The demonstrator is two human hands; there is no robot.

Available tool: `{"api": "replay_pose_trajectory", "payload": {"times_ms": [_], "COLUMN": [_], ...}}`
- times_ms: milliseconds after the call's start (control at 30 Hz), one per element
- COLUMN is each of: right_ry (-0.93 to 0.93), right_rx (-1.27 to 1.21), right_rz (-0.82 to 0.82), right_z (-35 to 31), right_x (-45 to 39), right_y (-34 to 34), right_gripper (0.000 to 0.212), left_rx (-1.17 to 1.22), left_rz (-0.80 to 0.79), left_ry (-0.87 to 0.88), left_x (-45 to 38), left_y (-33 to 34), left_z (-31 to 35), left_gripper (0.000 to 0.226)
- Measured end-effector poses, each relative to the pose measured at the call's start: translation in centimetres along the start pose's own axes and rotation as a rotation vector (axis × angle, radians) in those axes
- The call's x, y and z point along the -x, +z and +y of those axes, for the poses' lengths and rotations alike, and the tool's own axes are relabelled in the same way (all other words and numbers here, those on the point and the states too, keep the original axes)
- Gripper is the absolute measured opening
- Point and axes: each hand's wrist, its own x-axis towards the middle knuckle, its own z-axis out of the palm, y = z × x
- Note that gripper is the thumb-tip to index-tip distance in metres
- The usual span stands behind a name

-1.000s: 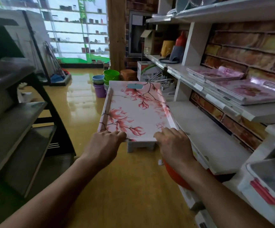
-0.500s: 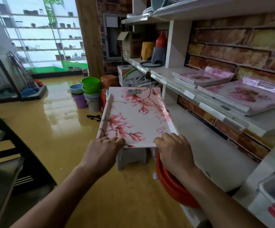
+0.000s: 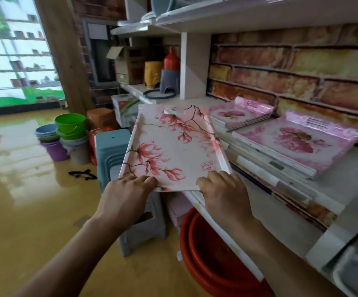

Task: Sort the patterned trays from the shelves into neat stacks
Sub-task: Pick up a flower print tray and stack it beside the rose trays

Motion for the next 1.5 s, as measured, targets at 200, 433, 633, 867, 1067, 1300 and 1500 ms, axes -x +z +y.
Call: {"api": "replay_pose_trajectory", "payload": {"times_ms": [200, 433, 633, 867, 1067, 1300, 1500], "right_ry": [0.132, 0.293, 0.449, 0.605, 0.657, 0.689, 0.708], "right_rx": [0.132, 0.303, 0.439, 0.616, 0.652, 0.647, 0.647], "right_rz": [-0.025, -0.082, -0.086, -0.157, -0.202, -0.22, -0.245], "right_z": [1.8, 3.0, 5.0, 9.3, 14.1, 18.7, 20.4], "right_x": [-4.4, -8.6, -8.2, -6.3, -4.4, -2.7, -2.5], "right_y": [3.4, 5.6, 5.3, 2.8, 1.7, 1.8, 1.8], "right_gripper": [0.021, 0.028, 0.032, 0.033, 0.034, 0.027, 0.026], "left_rx": [0.071, 0.134, 0.197, 0.286, 0.289, 0.309, 0.274], "left_rz": [0.172, 0.213, 0.292, 0.353, 0.344, 0.363, 0.35], "left_ry": [0.153, 0.354, 0.533, 0.717, 0.804, 0.86, 0.897], "left_x": [-7.8, -16.9, -23.1, -28.3, -32.2, -35.3, -36.8], "left_y": [2.9, 6.2, 7.2, 6.7, 7.1, 7.6, 7.8], "left_z": [-3.1, -6.2, -4.1, 2.6, 8.3, 12.8, 14.5], "left_gripper": [0.024, 0.039, 0.031, 0.034, 0.039, 0.033, 0.037]}}
